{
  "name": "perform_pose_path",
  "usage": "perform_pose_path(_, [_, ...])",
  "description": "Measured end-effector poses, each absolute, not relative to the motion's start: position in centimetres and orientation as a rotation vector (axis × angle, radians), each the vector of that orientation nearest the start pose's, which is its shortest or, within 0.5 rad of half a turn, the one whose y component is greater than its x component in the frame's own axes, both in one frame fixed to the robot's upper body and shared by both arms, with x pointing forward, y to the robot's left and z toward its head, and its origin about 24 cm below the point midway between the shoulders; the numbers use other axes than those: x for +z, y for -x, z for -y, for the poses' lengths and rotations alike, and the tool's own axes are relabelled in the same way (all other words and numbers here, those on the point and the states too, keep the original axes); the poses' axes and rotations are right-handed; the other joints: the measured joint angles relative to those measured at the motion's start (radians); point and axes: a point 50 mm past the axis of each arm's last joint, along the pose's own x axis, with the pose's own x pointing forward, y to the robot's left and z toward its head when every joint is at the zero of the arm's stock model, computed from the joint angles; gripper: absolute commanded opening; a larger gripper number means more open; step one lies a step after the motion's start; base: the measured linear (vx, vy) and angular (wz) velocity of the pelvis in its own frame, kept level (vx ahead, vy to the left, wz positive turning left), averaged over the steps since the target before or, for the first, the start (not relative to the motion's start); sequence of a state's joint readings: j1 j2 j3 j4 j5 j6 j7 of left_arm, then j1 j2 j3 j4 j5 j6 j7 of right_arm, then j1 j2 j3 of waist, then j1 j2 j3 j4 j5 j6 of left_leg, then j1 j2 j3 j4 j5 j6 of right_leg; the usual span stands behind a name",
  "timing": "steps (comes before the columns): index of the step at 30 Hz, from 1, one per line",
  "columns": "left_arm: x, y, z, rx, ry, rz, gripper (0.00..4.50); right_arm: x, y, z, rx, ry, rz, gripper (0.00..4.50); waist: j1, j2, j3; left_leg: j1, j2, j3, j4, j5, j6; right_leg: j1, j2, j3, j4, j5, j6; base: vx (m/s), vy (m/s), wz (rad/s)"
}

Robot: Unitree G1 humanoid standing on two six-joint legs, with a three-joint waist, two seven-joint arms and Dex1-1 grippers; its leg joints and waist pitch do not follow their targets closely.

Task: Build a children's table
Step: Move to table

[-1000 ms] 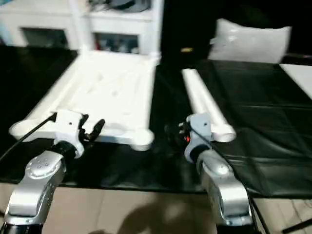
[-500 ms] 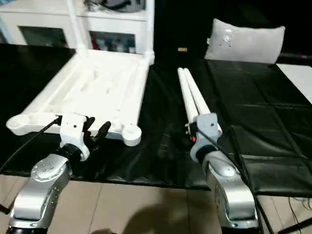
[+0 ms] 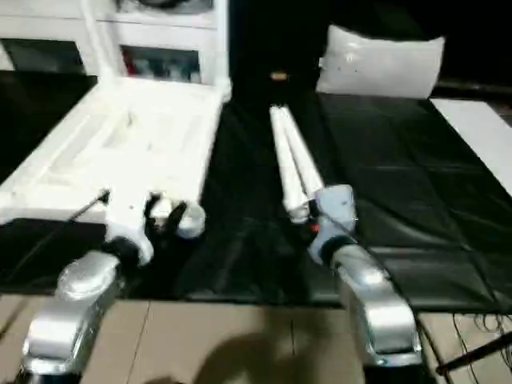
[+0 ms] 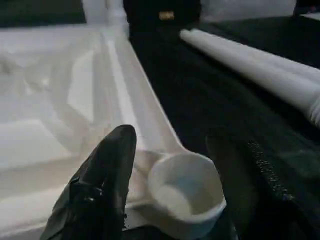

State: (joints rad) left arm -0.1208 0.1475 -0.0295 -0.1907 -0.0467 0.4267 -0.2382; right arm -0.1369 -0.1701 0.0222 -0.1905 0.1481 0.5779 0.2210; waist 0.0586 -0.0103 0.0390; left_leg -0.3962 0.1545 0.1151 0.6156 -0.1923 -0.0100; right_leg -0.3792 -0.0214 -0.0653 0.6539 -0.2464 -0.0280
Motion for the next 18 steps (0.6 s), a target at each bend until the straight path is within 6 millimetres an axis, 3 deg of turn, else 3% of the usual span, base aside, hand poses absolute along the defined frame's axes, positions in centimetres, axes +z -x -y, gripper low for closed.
perform_pose_path(2, [7.6,-27.1,-15.0,-0.28,-0.095,-0.132,2.83,6.7,-27.0,14.5,0.32,0.02,-0.265,4.5,0.002,0.007,0.004,0.014,0.011,0.006,-0.017,0.012,-0.037,0.006,0.002,-0.005,-0.012,0.004,-0.006,-0.08,-0.068,0.04])
perform_pose_path(6, [8.0,-27.3,-15.0,-0.274,-0.085,-0.111,2.83,6.7,-27.0,14.0,0.337,0.015,-0.267,4.5,0.006,0.021,0.015,0.024,0.018,0.024,-0.018,0.015,-0.043,0.015,-0.003,-0.005,-0.019,0.007,-0.003,-0.08,0.013,0.06])
perform_pose_path(12, [8.0,-27.3,-14.8,-0.286,-0.066,-0.111,2.83,6.6,-26.9,13.7,0.365,0.021,-0.269,4.5,-0.006,0.019,0.018,0.033,0.016,0.026,-0.019,0.015,-0.041,0.034,-0.007,-0.005,-0.047,0.007,0.001,-0.025,0.059,-0.08])
perform_pose_path(14, [7.9,-27.2,-14.8,-0.287,-0.065,-0.115,2.83,6.6,-26.9,13.6,0.376,0.027,-0.27,4.5,-0.011,0.017,0.019,0.042,0.016,0.029,-0.019,0.011,-0.036,0.04,-0.008,-0.006,-0.053,0.006,0.001,0.011,0.07,-0.13])
perform_pose_path(18, [7.7,-27.1,-14.8,-0.294,-0.069,-0.121,2.83,7.1,-27.2,13.1,0.404,0.035,-0.254,4.5,-0.025,0.015,0.022,0.07,0.016,0.031,-0.022,-0.003,-0.034,0.068,-0.01,-0.01,-0.075,0.005,0.003,0.0,0.0,0.0])
